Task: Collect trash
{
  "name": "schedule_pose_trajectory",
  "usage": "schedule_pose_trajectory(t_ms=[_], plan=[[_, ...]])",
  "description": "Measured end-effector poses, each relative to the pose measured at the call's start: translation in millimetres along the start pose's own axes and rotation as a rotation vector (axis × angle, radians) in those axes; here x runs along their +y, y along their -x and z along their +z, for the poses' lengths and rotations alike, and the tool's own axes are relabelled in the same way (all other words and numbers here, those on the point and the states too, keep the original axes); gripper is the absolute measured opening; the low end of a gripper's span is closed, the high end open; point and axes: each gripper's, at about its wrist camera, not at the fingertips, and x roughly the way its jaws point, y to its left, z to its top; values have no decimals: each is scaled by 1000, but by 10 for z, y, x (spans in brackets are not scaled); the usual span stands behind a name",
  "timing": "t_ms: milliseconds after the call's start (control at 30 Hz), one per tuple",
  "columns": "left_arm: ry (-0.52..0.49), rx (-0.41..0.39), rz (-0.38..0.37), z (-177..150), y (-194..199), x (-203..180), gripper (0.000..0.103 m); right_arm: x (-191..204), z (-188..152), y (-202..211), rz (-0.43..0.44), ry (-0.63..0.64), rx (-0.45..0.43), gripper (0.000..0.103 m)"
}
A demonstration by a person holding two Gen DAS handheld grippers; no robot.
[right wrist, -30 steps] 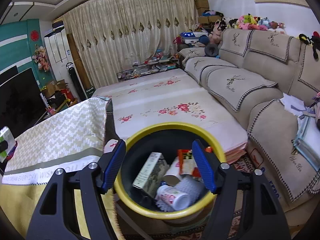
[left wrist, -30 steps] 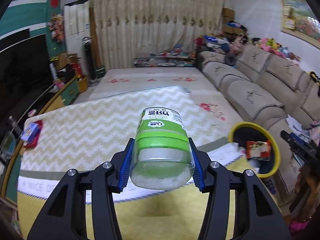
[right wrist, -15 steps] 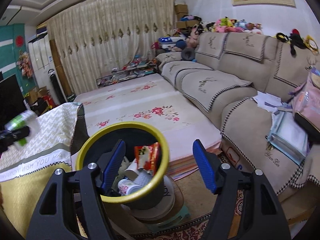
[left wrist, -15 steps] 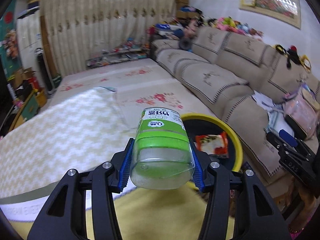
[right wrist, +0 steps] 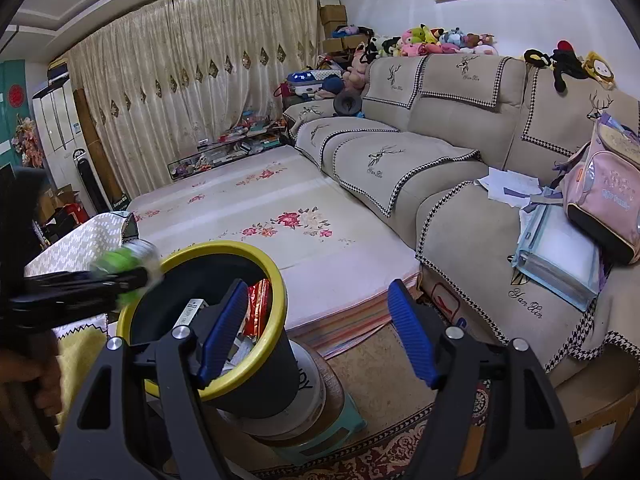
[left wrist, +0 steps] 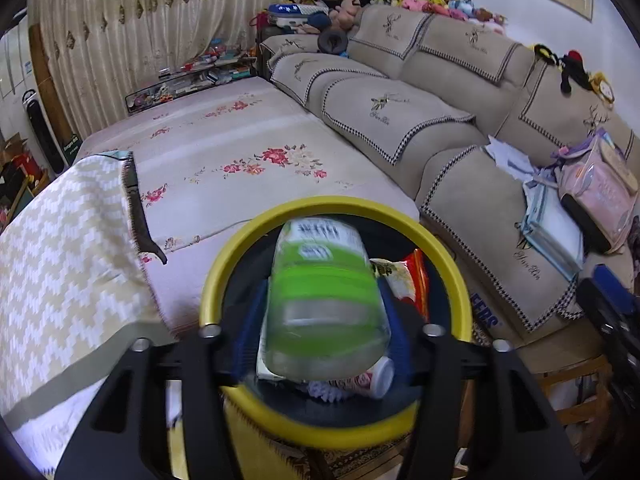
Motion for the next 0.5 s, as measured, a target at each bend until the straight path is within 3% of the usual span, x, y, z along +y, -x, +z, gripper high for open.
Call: schedule_pose_trajectory(t_ms=[67,233,400,500], plan=[[0,-30,15,36,-17,39,78,40,7,27,5,8,-5,69],[19,-93,9,35,357,242,82,156,16,123,39,24,-13,69],[-3,-249,75,-237,1230,477,94,470,-42,228,120,70,-4,70],[50,-322,123,-531,1827,718,98,746,-109,332,187,124,4,71]])
